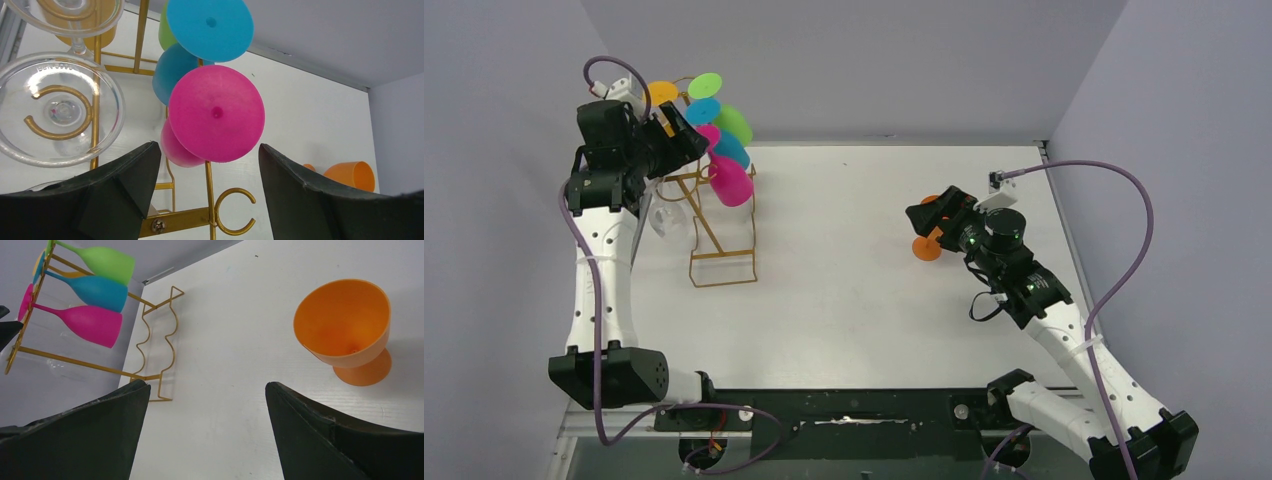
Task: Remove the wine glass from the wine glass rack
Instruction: Pick up the wine glass from the wine rack.
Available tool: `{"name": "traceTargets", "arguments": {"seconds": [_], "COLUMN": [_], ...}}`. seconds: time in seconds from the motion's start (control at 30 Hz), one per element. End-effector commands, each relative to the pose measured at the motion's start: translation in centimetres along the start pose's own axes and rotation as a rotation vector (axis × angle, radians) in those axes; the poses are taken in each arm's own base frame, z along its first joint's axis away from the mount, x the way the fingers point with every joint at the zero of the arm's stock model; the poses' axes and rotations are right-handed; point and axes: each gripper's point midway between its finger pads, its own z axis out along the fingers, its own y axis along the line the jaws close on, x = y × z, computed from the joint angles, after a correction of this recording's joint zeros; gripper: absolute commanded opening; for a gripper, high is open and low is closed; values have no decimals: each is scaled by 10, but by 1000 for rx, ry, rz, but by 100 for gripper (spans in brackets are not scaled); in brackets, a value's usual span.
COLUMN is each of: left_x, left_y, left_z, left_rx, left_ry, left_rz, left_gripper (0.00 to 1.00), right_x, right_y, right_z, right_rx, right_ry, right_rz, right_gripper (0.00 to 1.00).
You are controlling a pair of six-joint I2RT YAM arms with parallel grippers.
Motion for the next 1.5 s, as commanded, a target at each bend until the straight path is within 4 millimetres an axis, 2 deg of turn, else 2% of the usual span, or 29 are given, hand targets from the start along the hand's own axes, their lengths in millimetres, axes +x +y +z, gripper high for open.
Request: {"name": "traceTargets", "arguments": {"seconds": [0.0,0.33,0.53,0.87,1.47], "left_x": [-13,-11,-15,-13,-17], "left_y": [-5,-10,-14,-13,-7], "left_z": [6,13,11,13,12], "left_rx": [46,90,107,105,74], "left_ry": [-48,-57,-77,-90,-174], "left_rz": [17,-8,-29,-73,-228], "left_gripper": [71,63,58,49,50], "right_x": [-18,-16,-16,-15,-14], "right_y": [15,14,13,14,13], "right_z": [-3,-2,-1,-2,2], "right_rx": [-31,-28,-24,-23,-16], "right_ry": [-52,-49,-47,-42,-30], "right_rz": [16,27,31,40,42], "right_gripper": [89,89,89,89,89]}}
